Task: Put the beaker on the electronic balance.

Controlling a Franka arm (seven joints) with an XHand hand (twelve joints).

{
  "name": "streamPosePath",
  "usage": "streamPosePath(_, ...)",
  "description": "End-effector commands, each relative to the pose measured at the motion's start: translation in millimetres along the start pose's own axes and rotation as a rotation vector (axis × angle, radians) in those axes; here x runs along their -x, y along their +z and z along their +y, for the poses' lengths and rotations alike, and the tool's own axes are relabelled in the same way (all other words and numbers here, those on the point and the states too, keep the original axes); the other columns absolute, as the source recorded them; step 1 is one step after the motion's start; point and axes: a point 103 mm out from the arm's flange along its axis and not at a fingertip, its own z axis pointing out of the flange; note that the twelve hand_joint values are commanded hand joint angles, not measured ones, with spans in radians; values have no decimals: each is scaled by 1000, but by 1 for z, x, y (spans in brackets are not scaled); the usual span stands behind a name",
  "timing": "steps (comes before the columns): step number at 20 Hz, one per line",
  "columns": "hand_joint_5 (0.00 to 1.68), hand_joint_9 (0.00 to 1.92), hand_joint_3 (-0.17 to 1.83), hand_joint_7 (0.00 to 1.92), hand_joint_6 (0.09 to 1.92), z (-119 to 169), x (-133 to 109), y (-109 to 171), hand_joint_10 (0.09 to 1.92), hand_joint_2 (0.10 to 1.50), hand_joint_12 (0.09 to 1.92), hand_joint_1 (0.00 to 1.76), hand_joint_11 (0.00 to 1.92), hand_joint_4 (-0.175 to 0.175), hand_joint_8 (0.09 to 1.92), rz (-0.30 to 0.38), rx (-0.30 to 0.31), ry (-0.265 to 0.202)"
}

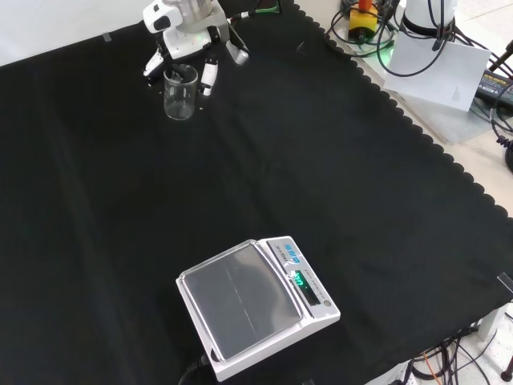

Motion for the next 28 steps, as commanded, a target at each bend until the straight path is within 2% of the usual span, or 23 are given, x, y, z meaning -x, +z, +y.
streamPosePath(1, 709, 1031, 828, 800, 1582, 3, -51, -5, 1351, 878, 1021, 1153, 1200, -1, 1653, -24, -20, -72)
streamPosePath(4, 713, 1036, 836, 806, 1577, 3, -99, -6, 1348, 872, 1024, 1155, 1198, -4, 1652, -27, -30, -117)
streamPosePath(8, 723, 1041, 848, 810, 1568, 3, -184, -4, 1344, 862, 1026, 1158, 1193, -4, 1652, -35, -41, -225)
streamPosePath(12, 727, 1045, 851, 811, 1563, -2, -270, 7, 1344, 859, 1027, 1159, 1188, -3, 1652, -51, -64, -352)
streamPosePath(16, 731, 1049, 854, 811, 1559, -7, -334, 18, 1345, 856, 1029, 1160, 1186, -3, 1652, -65, -85, -442)
streamPosePath(21, 735, 1051, 857, 813, 1555, -11, -377, 31, 1345, 853, 1031, 1161, 1184, -3, 1651, -85, -107, -502)
streamPosePath(28, 743, 1054, 867, 820, 1548, -8, -392, 52, 1344, 844, 1039, 1164, 1179, -3, 1645, -101, -152, -517)
